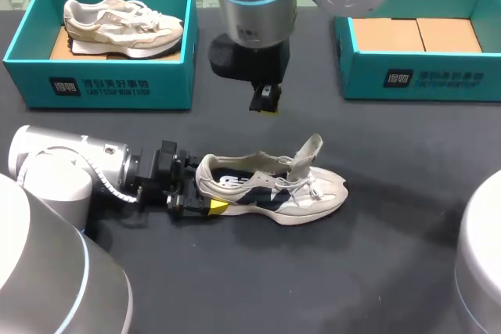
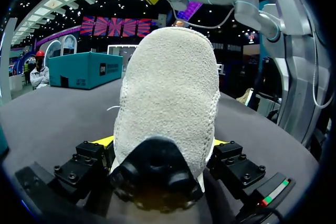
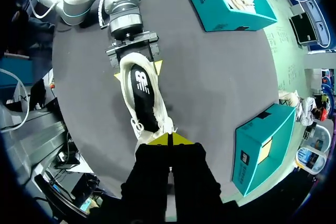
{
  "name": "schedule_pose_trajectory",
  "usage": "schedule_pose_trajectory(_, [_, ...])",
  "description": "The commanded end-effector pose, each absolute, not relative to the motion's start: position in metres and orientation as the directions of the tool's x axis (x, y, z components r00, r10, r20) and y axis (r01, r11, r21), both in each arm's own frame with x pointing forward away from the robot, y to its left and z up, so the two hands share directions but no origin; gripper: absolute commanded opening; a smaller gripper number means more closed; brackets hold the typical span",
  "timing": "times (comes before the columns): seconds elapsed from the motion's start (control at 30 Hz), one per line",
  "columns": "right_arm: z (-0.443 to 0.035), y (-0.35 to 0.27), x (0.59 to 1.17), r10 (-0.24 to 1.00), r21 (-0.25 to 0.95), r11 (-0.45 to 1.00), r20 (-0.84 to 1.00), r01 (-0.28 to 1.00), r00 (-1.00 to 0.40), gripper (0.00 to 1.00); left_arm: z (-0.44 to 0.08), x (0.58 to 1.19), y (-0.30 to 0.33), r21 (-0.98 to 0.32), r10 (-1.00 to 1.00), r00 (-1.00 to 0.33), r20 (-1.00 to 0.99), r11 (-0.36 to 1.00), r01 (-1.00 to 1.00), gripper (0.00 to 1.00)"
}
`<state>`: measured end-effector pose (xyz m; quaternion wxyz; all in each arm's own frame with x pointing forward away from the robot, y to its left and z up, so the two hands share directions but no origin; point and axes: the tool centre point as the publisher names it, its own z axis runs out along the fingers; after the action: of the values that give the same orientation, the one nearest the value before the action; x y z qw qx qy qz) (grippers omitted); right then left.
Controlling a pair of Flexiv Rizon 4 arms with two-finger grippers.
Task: Take the shoe out of the shoebox, open the shoe tongue, remove and reinsert the insole, then place the shoe into the shoebox
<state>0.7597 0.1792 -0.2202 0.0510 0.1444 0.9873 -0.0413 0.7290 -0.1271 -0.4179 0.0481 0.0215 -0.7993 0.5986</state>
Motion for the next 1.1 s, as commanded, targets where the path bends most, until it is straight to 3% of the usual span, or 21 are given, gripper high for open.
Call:
schedule_pose_trajectory(0.03, [-0.247, 0.209, 0.756, 0.182, -0.123, 0.973, -0.118, 0.196, -0.976, 0.0, -0.42, 0.729, -0.127, -0.955, 0.022, -0.994, 0.102, 0.283, -0.092, 0.0])
schedule_pose_trajectory(0.23, [-0.275, 0.227, 0.735, 0.14, -0.079, 0.985, -0.13, 0.151, -0.982, 0.0, -0.42, 0.729, -0.127, -0.955, 0.022, -0.994, 0.102, 0.283, -0.092, 0.0])
schedule_pose_trajectory(0.7, [-0.275, 0.227, 0.735, 0.14, -0.079, 0.985, -0.13, 0.151, -0.982, 0.0, -0.42, 0.729, -0.127, -0.955, 0.022, -0.994, 0.102, 0.283, -0.092, 0.0])
schedule_pose_trajectory(0.9, [-0.319, 0.232, 0.734, 0.123, -0.007, 0.992, -0.122, 0.125, -0.985, 0.0, -0.42, 0.729, -0.127, -0.955, 0.022, -0.994, 0.102, 0.283, -0.092, 0.0])
schedule_pose_trajectory(1.1, [-0.326, 0.236, 0.729, 0.164, -0.015, 0.986, -0.112, 0.167, -0.98, 0.0, -0.42, 0.729, -0.127, -0.955, 0.022, -0.994, 0.102, 0.283, -0.092, 0.0])
